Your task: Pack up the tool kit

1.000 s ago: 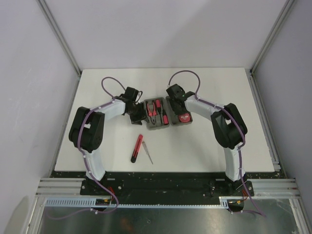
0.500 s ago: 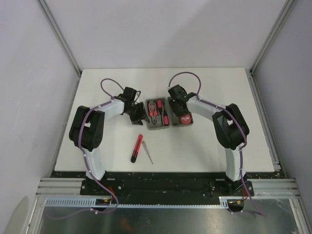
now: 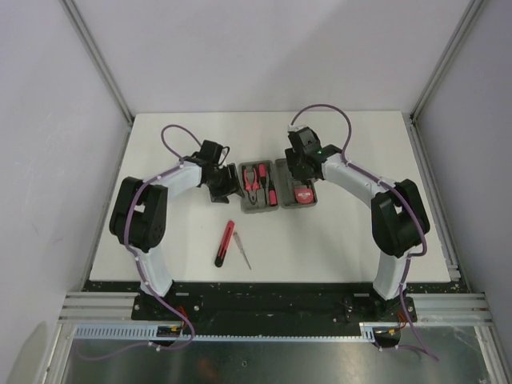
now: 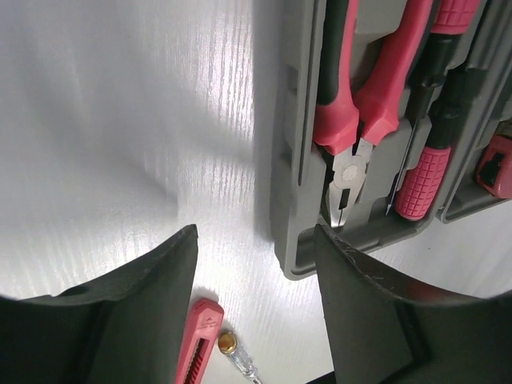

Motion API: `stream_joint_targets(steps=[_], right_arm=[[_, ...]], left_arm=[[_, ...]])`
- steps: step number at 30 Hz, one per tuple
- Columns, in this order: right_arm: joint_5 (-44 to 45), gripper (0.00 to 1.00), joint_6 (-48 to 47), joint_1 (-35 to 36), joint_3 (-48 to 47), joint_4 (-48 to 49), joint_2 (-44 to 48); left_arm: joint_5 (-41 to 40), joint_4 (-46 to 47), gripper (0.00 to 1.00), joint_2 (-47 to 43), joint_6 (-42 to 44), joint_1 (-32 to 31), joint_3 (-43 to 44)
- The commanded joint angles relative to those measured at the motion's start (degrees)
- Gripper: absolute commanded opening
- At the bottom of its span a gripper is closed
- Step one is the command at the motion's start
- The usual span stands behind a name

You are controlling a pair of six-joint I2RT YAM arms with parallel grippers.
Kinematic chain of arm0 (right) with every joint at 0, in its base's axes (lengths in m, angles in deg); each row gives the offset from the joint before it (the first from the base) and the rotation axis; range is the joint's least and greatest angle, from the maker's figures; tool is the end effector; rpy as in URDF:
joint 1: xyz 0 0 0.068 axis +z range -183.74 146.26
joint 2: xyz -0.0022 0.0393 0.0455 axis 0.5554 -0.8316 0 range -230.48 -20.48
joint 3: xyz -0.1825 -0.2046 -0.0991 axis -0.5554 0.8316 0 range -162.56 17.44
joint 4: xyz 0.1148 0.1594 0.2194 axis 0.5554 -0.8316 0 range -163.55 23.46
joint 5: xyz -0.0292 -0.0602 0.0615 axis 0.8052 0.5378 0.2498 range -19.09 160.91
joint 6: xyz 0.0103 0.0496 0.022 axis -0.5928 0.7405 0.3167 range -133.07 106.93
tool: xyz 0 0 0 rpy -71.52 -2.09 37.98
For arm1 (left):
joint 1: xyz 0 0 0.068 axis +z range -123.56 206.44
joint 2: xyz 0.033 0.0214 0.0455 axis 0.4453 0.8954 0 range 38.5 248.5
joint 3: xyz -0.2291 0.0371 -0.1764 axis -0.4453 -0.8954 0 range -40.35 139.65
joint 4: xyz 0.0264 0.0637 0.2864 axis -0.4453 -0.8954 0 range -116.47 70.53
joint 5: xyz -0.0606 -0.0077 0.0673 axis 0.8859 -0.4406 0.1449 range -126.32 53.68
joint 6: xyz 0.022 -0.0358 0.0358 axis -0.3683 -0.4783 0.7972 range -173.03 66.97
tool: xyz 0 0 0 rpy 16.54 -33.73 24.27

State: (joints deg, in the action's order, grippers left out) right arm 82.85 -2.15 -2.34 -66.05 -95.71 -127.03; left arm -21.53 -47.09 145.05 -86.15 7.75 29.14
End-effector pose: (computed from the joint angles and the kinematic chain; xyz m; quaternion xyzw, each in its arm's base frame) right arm 0.3879 0.2277 0.2431 -0.1341 0.9320 0.0244 0.3358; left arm 0.3830 -0.1397 0.1645 -0.0936 0.9634 -0.2080 0.1407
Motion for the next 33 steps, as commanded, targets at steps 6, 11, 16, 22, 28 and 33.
stream_joint_targets(steps=[6,11,16,22,28,33], right_arm=[[-3.67,0.36,5.24,-0.11,3.91,-5.06,-1.06],[-3.82,0.31,6.54,-0.17,5.03,-4.78,-3.06],[-4.29,0.24,8.25,-0.24,6.73,-4.70,-5.23],[-6.70,0.21,11.16,-0.65,12.98,-1.33,-5.86],[-6.34,0.22,12.82,-1.22,15.67,1.60,-4.57],[-2.88,0.35,9.44,-0.17,10.24,2.92,-0.26]], left_arm=[[-2.65,-0.16,0.65,-5.20,1.17,0.23,1.07],[-2.74,-0.23,0.64,-4.91,1.22,0.20,1.10],[-2.93,-0.18,0.63,-4.95,1.22,0.29,1.08],[-3.31,-0.18,0.63,-5.59,1.30,0.46,1.08],[-3.65,-0.21,0.64,-6.46,1.21,0.79,0.99],[-5.54,-0.21,0.67,-8.74,1.21,1.25,0.91]])
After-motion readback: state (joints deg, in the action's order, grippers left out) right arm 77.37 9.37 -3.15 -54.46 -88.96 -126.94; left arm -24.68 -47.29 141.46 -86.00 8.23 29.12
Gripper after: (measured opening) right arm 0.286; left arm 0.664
